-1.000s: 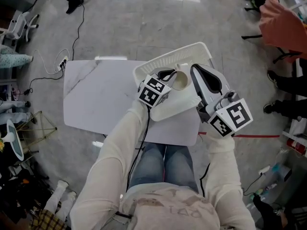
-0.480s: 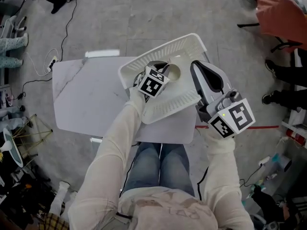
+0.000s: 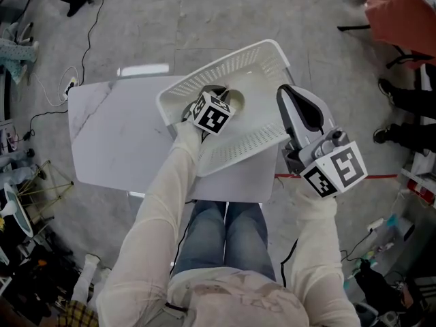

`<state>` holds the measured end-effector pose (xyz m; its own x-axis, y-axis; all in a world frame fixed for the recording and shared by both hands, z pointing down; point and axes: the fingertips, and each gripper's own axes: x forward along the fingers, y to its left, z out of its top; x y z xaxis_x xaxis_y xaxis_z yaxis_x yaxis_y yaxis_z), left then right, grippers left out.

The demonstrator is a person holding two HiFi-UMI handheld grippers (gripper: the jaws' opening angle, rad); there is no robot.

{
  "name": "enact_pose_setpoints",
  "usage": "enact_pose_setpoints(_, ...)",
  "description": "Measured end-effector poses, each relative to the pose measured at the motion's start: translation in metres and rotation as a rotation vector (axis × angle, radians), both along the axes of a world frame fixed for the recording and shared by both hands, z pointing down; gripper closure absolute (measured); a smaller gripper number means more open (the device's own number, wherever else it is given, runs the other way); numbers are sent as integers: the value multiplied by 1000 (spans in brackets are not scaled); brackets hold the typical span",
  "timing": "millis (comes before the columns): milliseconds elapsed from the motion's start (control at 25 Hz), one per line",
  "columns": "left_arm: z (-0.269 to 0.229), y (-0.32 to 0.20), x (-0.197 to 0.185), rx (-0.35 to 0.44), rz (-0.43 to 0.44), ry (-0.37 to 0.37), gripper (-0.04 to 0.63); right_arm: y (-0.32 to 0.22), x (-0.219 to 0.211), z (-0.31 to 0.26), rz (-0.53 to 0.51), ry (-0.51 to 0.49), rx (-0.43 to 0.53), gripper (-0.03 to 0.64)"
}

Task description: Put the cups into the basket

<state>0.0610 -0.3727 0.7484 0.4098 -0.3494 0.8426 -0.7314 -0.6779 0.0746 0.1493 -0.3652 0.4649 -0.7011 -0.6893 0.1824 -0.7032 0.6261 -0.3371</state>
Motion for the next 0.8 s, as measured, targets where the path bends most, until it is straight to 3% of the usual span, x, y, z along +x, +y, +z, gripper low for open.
enact_pose_setpoints(120, 6, 1, -2, -6, -6, -18, 568, 0, 2, 2, 1, -1, -3, 589)
enact_pose_setpoints(440, 3, 0, 0, -14, -30, 26, 561, 1, 10, 3, -2, 4, -6, 589)
enact_pose_setpoints(800, -62, -9, 2, 123, -47, 150, 594, 3, 7, -24, -7, -8, 17, 589)
